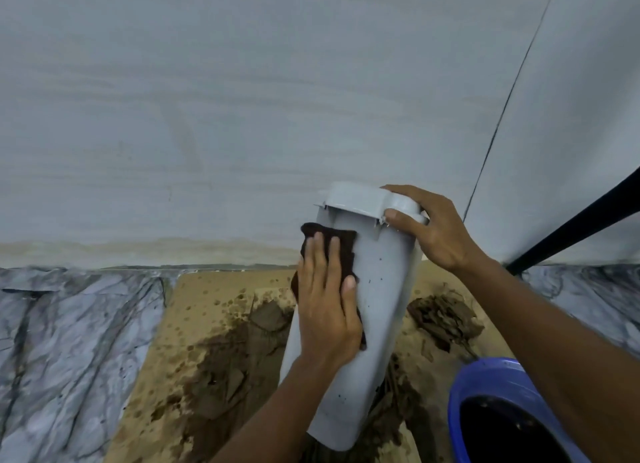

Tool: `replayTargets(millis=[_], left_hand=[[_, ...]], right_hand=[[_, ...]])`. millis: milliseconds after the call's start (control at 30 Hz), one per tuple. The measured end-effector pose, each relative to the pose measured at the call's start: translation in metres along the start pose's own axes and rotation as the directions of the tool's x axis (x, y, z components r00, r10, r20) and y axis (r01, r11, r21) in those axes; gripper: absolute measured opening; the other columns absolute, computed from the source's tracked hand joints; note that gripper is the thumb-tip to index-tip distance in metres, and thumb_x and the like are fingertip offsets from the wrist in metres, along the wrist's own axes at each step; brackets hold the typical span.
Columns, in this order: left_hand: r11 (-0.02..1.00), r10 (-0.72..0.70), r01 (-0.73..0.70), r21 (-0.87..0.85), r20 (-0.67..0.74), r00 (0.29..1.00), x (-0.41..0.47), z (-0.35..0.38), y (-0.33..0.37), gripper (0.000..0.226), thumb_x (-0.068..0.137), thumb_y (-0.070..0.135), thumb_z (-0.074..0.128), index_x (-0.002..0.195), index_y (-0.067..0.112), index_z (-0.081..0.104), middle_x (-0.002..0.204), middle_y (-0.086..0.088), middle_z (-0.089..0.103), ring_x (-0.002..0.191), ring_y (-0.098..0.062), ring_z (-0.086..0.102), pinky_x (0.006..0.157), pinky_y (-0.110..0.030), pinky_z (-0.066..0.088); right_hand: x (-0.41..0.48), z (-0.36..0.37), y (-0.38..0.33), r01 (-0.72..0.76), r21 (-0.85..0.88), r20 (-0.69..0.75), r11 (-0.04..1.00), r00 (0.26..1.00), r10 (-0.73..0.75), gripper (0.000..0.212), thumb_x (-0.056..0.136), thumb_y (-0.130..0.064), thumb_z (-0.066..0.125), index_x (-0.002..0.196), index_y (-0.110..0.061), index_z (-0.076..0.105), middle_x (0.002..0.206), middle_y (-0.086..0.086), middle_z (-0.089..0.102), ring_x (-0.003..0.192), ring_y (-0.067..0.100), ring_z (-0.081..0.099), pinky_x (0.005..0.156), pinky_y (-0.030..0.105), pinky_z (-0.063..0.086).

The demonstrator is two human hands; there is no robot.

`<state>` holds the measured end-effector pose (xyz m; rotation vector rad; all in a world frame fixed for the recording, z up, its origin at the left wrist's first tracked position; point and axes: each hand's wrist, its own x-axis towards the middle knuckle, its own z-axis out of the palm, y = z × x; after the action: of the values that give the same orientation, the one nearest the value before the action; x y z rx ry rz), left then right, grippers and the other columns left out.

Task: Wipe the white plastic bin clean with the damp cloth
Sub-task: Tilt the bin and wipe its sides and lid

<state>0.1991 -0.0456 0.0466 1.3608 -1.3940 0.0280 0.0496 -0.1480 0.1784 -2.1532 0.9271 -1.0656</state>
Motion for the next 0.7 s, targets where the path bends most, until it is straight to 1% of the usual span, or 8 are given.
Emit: replayTargets(millis=[67,133,167,200,333,433,533,700], left_hand=[[0.978,0.192,-0.199,0.054,0.122,0.974,-0.012,0.009,0.006,0.055,0.109,0.030,0.030,0.162,0.017,0.020,0.171,-0.004,0.012,0.157,-0.028,0.011,0.127,-0.052,0.008],[0.910,0.375,-0.405,0.084,0.247,0.894,-0.018,0.012,0.007,0.054,0.110,0.033,0.027,0.161,0.021,0.022,0.171,-0.005,0.012,0.157,-0.029,0.012,0.126,-0.054,0.008],[0.897,0.402,-0.435,0.081,0.260,0.878,-0.014,0.012,0.005,0.054,0.109,0.035,0.028,0.161,0.021,0.023,0.170,-0.005,0.013,0.157,-0.028,0.012,0.126,-0.053,0.009],[0.913,0.374,-0.400,0.075,0.231,0.898,-0.008,0.011,0.003,0.055,0.108,0.036,0.031,0.161,0.021,0.025,0.170,-0.005,0.013,0.157,-0.028,0.012,0.126,-0.052,0.009],[0.998,0.029,-0.031,0.060,0.031,0.999,0.015,0.006,0.002,0.058,0.106,0.036,0.033,0.161,0.019,0.023,0.171,0.000,0.012,0.158,-0.021,0.008,0.127,-0.048,0.011],[0.997,-0.065,0.065,0.048,0.003,0.998,0.006,0.011,0.012,0.059,0.107,0.038,0.032,0.162,0.022,0.017,0.171,0.002,0.007,0.158,-0.021,0.002,0.127,-0.047,0.007],[0.999,-0.027,0.026,0.031,0.034,0.999,-0.012,0.013,0.013,0.059,0.107,0.037,0.033,0.162,0.022,0.016,0.171,0.002,0.007,0.158,-0.022,0.003,0.127,-0.046,0.007],[0.955,-0.284,0.287,-0.077,0.049,0.958,0.035,-0.008,0.002,0.064,0.103,0.048,0.030,0.162,0.024,0.019,0.166,0.002,0.029,0.152,-0.018,0.028,0.119,-0.048,0.032]], right_hand=[[0.002,-0.003,0.006,-0.011,0.033,-0.012,0.999,1.000,0.011,0.043,0.086,-0.034,0.064,0.124,-0.017,0.065,0.124,-0.004,0.067,0.114,0.008,0.061,0.094,0.023,0.047],[0.002,-0.005,0.009,-0.015,0.065,-0.021,0.998,1.000,0.017,0.042,0.087,-0.031,0.062,0.125,-0.014,0.065,0.124,-0.001,0.067,0.115,0.012,0.061,0.096,0.026,0.046],[0.001,-0.005,0.010,-0.015,0.071,-0.028,0.997,0.999,0.017,0.042,0.087,-0.031,0.062,0.125,-0.014,0.065,0.124,-0.001,0.067,0.115,0.012,0.061,0.097,0.028,0.046],[0.001,-0.005,0.011,-0.016,0.074,-0.033,0.997,0.999,0.019,0.041,0.087,-0.031,0.062,0.125,-0.014,0.064,0.123,-0.001,0.067,0.116,0.012,0.061,0.097,0.029,0.046],[0.003,0.000,0.009,-0.017,0.061,-0.032,0.998,0.999,0.019,0.042,0.087,-0.034,0.062,0.126,-0.016,0.064,0.124,-0.005,0.067,0.116,0.010,0.060,0.100,0.033,0.047],[0.004,0.004,0.008,-0.009,0.061,-0.043,0.998,0.999,0.012,0.041,0.088,-0.034,0.061,0.125,-0.017,0.064,0.123,-0.004,0.067,0.115,0.011,0.061,0.099,0.034,0.048],[0.005,0.004,0.009,-0.010,0.082,-0.056,0.997,0.998,0.014,0.041,0.087,-0.032,0.061,0.124,-0.015,0.064,0.121,-0.002,0.067,0.114,0.012,0.061,0.099,0.036,0.048],[0.001,0.003,0.007,-0.026,0.116,-0.054,0.993,0.998,0.032,0.041,0.085,-0.031,0.062,0.123,-0.014,0.065,0.120,-0.001,0.068,0.112,0.015,0.062,0.097,0.036,0.050]])
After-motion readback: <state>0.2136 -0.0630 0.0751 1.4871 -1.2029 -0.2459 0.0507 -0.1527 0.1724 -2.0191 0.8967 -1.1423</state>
